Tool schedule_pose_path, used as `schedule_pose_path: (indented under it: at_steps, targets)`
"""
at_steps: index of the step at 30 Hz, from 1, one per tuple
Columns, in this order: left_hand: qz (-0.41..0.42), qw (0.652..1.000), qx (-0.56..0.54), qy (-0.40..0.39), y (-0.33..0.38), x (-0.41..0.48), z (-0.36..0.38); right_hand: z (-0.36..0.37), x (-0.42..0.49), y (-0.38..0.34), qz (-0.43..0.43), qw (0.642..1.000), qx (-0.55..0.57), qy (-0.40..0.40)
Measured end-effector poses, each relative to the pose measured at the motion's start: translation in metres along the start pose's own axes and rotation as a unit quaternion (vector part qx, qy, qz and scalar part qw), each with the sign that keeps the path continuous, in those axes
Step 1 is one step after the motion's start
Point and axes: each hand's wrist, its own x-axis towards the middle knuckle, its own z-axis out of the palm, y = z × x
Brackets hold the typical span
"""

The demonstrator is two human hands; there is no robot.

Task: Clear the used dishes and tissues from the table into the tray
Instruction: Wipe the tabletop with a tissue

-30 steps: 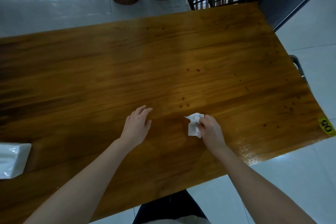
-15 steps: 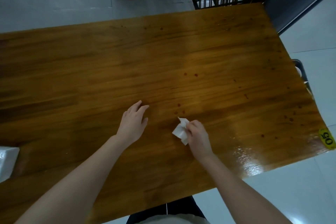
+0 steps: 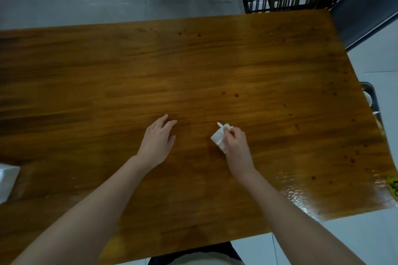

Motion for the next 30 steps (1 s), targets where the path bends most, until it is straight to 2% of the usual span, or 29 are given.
schedule_pose_path:
  at_steps: [4,8,9,11,14,16,18,20,24,26,28,30]
  targets:
    - [-0.005,1.0,0.004,0.006,0.005,0.005,-0.003,0.013,-0.011,-0.014,-0.093,0.995,0.005,-0.045]
    - [-0.01,1.0,0.003,0.004,0.005,0.014,-0.004,0.008,0.023,-0.01,-0.108,0.991,0.041,-0.073]
    - [-0.011,1.0,0.003,0.001,0.005,0.016,-0.004,0.006,0.035,-0.008,-0.121,0.991,0.023,-0.059]
    - [-0.014,1.0,0.004,-0.002,0.004,0.022,-0.005,-0.005,0.06,-0.001,-0.094,0.995,0.014,-0.019]
    - [-0.017,1.0,0.005,0.001,0.004,0.03,-0.006,-0.024,0.089,0.018,-0.008,0.999,-0.006,0.041]
    - [-0.019,1.0,0.007,0.011,0.004,0.035,-0.009,-0.027,0.099,0.029,0.034,0.998,-0.008,0.047]
    - [-0.022,1.0,0.005,0.016,0.006,0.041,-0.012,-0.025,0.098,0.027,0.039,0.998,-0.007,0.05]
    - [-0.026,1.0,-0.001,0.015,0.007,0.047,-0.014,-0.016,0.092,0.018,0.015,0.999,-0.012,0.046]
    - [-0.032,0.999,-0.001,0.012,0.011,0.056,-0.016,0.004,0.082,0.014,-0.092,0.996,-0.019,-0.006]
    - [-0.034,0.999,-0.001,0.013,0.011,0.059,-0.017,0.005,0.093,0.022,-0.15,0.986,-0.071,0.002]
    - [-0.035,0.999,-0.001,0.016,0.01,0.064,-0.018,-0.001,0.109,0.026,-0.142,0.988,-0.054,-0.026]
    - [-0.035,0.999,0.001,0.022,0.008,0.068,-0.02,-0.01,0.123,0.028,-0.124,0.991,-0.054,-0.011]
